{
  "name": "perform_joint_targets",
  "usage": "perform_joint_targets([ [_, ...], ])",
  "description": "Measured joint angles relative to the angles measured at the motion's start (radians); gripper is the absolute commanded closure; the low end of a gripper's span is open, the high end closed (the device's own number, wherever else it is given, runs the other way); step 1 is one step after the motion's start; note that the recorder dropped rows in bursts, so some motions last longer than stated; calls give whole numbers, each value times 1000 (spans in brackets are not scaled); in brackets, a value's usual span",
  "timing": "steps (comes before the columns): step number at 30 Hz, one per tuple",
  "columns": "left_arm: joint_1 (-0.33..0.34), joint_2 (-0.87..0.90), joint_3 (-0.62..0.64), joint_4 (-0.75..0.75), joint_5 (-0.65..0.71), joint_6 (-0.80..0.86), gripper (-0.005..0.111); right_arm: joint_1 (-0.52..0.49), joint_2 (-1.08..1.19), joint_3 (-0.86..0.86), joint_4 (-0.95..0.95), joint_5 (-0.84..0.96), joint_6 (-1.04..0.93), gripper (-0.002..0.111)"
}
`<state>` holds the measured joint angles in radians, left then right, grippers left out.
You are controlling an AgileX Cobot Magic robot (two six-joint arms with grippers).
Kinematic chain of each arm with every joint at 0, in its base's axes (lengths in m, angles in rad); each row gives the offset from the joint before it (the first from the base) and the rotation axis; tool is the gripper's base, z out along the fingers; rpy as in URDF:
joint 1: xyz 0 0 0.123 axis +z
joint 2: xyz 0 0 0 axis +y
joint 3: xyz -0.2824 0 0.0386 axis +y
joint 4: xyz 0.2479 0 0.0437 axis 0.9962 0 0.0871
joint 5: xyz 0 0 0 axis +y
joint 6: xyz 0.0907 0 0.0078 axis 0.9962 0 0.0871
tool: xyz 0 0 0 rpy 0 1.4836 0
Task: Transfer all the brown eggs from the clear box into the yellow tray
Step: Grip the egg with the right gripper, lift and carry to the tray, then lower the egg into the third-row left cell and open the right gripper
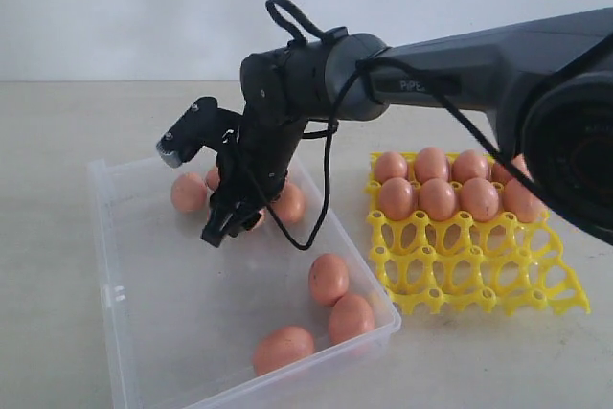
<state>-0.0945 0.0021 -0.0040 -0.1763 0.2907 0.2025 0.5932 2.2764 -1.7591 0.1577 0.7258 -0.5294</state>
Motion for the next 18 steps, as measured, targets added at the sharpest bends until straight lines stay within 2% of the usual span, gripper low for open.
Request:
perform_joint_targets([
  [1,0,0,0,0,0,0,103,0,-25,22,40,-6,0,108],
  [3,0,0,0,0,0,0,103,-2,-176,190,227,-161,-28,108],
  [4,0,0,0,0,0,0,103,-2,-225,258,263,-232,-34,108],
  [8,0,0,0,0,0,0,103,-2,-540,794,429,-794,-18,108],
  [9,0,0,0,0,0,0,103,-3,-627,969,442,-1024,47,108],
  [11,0,0,0,0,0,0,103,-3,-727,1203,444,-1314,125,108],
  [15,0,0,0,0,0,0,103,-4,-775,1400,457,-1579,115,108],
  [18,0,0,0,0,0,0,103,-4,-779,1466,506,-1625,131,108],
])
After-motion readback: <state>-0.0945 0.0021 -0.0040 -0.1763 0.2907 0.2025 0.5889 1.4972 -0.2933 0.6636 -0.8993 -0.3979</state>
